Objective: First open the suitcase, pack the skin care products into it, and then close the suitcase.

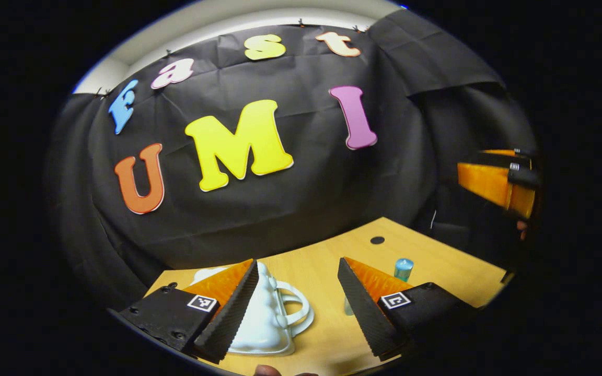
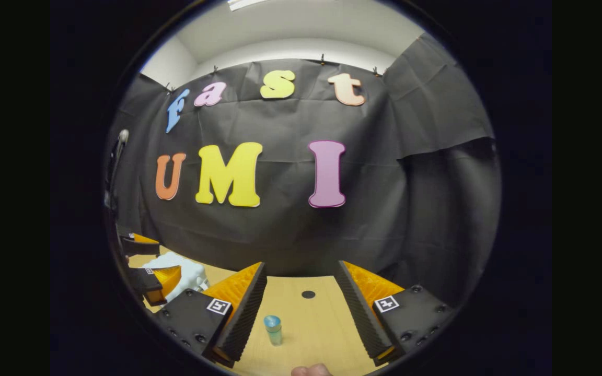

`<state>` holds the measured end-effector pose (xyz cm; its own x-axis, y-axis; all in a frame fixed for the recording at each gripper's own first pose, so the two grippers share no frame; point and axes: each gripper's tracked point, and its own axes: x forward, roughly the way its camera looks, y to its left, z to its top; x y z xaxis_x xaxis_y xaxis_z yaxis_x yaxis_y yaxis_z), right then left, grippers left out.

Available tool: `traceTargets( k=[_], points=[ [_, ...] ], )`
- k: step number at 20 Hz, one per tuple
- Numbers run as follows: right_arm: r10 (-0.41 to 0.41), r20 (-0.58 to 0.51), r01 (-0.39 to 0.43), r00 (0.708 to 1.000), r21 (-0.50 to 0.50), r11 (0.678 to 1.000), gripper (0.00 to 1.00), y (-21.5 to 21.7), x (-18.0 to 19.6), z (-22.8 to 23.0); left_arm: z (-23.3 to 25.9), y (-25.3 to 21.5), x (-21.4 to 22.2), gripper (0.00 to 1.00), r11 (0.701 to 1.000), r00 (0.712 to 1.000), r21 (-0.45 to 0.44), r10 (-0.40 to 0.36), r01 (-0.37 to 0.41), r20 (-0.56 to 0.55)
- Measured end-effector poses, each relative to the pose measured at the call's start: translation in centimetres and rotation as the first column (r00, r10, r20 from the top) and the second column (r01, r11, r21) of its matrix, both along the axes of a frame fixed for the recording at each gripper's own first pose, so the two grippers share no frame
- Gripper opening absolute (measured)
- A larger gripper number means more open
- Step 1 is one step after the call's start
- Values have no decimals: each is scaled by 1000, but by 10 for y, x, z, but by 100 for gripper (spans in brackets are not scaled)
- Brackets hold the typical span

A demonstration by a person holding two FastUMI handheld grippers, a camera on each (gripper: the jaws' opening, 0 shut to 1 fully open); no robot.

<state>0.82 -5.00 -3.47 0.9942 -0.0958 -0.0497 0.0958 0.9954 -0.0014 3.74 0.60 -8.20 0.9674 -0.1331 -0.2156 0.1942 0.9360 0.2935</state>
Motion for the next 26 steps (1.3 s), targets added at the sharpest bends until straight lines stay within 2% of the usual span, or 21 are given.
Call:
traceTargets(
  k=[3, 6, 8, 11, 16, 17, 21, 22, 23, 26],
  points=[
    [-42, -18, 42, 999, -2, 999, 81, -16, -5, -9, -41, 3, 13, 98, 986, 991, 137, -76, 91, -106],
    [-81, -40, 81, 996, -12, 997, 80, -30, -10, -16, -98, 13, 21, 98, 938, 951, 282, -116, 200, -288],
    [-113, -57, 112, 992, -25, 993, 78, -41, -15, -21, -122, 22, 25, 98, 894, 927, 371, -113, 252, -358],
    [-171, -74, 170, 982, -28, 985, 81, -60, -24, -27, -145, 23, 27, 97, 817, 893, 475, -102, 327, -439],
    [-251, -91, 250, 964, -20, 968, 81, -80, -35, -34, -165, 38, 47, 90, 678, 870, 613, -80, 405, -486],
    [-261, -91, 260, 961, -22, 965, 81, -81, -37, -34, -168, 37, 50, 88, 662, 870, 626, -83, 413, -486],
    [-295, -95, 293, 951, -30, 956, 81, -85, -47, -38, -184, 45, 51, 75, 602, 846, 657, -61, 454, -529],
    [-303, -103, 302, 947, -29, 953, 81, -86, -49, -40, -186, 47, 53, 54, 589, 846, 666, -59, 458, -529],
    [-307, -110, 306, 945, -25, 952, 79, -87, -52, -42, -187, 45, 53, 42, 580, 846, 671, -60, 462, -530],
    [-319, -114, 318, 941, -24, 948, 81, -86, -58, -43, -185, 44, 52, 37, 577, 845, 671, -62, 465, -532]
  ],
)
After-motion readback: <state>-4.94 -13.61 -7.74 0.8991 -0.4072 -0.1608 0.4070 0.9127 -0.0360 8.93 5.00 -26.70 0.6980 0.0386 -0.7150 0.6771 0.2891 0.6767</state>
